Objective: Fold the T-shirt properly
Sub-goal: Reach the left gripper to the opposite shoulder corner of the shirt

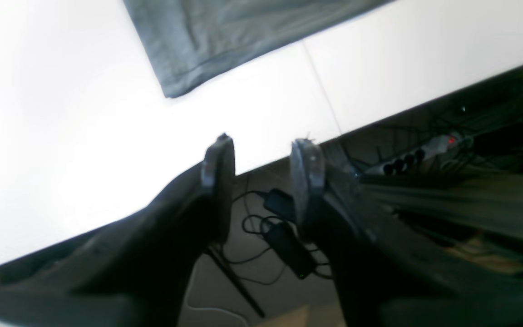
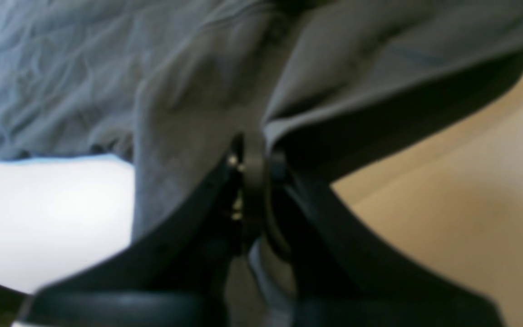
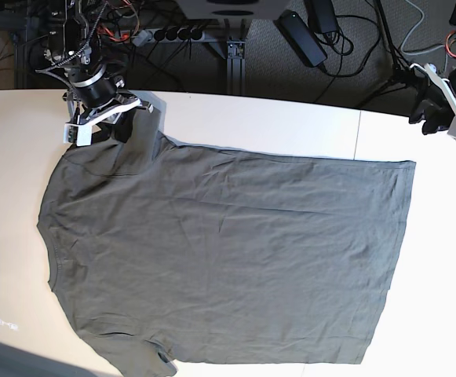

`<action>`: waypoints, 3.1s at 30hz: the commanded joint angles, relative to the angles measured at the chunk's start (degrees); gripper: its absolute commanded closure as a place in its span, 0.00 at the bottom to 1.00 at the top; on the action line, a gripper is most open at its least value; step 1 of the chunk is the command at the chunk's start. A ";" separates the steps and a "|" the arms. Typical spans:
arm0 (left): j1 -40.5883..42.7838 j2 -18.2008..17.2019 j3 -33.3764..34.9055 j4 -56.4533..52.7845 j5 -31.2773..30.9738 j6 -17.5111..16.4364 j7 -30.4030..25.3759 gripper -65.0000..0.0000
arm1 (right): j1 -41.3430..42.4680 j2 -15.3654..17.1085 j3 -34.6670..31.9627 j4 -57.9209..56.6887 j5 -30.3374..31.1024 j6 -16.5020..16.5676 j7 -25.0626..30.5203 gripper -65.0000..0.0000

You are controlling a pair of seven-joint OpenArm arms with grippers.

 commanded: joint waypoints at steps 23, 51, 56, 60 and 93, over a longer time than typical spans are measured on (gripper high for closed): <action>-31.36 -8.96 15.39 -36.96 -22.80 -7.71 9.25 0.63 | -0.63 0.22 0.13 -0.07 -1.81 1.40 -2.78 1.00; -54.18 -1.40 32.06 -63.30 -34.42 -7.71 22.38 0.93 | -0.63 0.33 0.28 -0.04 -1.73 1.88 -3.26 1.00; -54.95 -1.44 32.06 -63.25 -32.72 -7.71 21.75 1.00 | -0.61 0.33 0.59 0.85 -1.14 3.96 -4.57 1.00; -56.70 -1.60 32.06 -63.06 -36.02 -7.71 26.56 1.00 | -0.66 0.37 3.13 4.20 -1.14 4.00 -7.82 1.00; -59.80 -7.10 32.06 -46.42 -37.92 -7.71 33.33 1.00 | -1.44 10.51 13.38 14.62 8.24 11.47 -10.12 1.00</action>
